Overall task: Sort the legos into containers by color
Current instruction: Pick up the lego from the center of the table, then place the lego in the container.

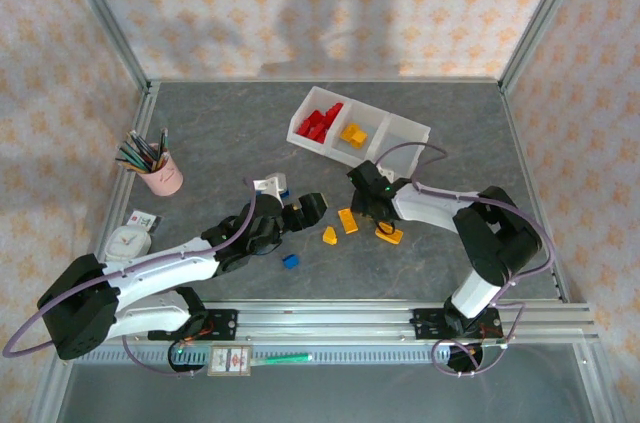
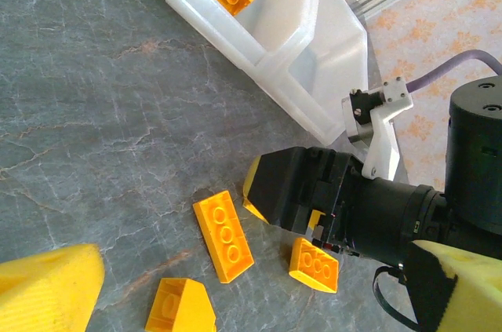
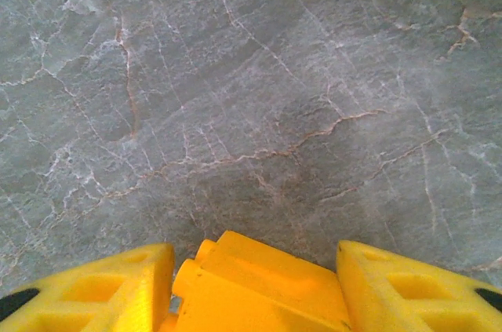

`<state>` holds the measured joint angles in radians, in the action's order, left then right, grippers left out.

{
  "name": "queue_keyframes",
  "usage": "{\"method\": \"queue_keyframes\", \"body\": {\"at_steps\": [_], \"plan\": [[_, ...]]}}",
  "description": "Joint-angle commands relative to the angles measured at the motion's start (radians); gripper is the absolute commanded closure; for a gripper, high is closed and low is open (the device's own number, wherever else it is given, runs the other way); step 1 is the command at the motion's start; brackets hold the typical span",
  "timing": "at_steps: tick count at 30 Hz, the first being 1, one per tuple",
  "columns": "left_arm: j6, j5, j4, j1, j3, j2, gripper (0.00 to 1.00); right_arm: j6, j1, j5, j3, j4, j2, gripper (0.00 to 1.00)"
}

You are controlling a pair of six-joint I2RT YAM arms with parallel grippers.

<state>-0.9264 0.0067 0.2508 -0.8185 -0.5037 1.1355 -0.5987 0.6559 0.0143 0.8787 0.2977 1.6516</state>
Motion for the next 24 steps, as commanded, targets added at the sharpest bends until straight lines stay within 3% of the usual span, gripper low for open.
{"method": "queue_keyframes", "body": {"at_steps": [1,13,24], "plan": [[0.004,-0.024,-0.005,-0.005,-0.016,-0.007,0.01,0.009,0.009,0.031,-0.007,0.015,-0.003,0.52],[0.031,-0.042,-0.026,-0.004,-0.037,-0.039,0.01,0.069,0.008,0.026,0.055,0.025,-0.056,0.62],[0.098,-0.043,-0.102,0.066,-0.101,-0.067,0.01,0.179,-0.060,0.068,0.338,0.050,0.018,0.63]]}}
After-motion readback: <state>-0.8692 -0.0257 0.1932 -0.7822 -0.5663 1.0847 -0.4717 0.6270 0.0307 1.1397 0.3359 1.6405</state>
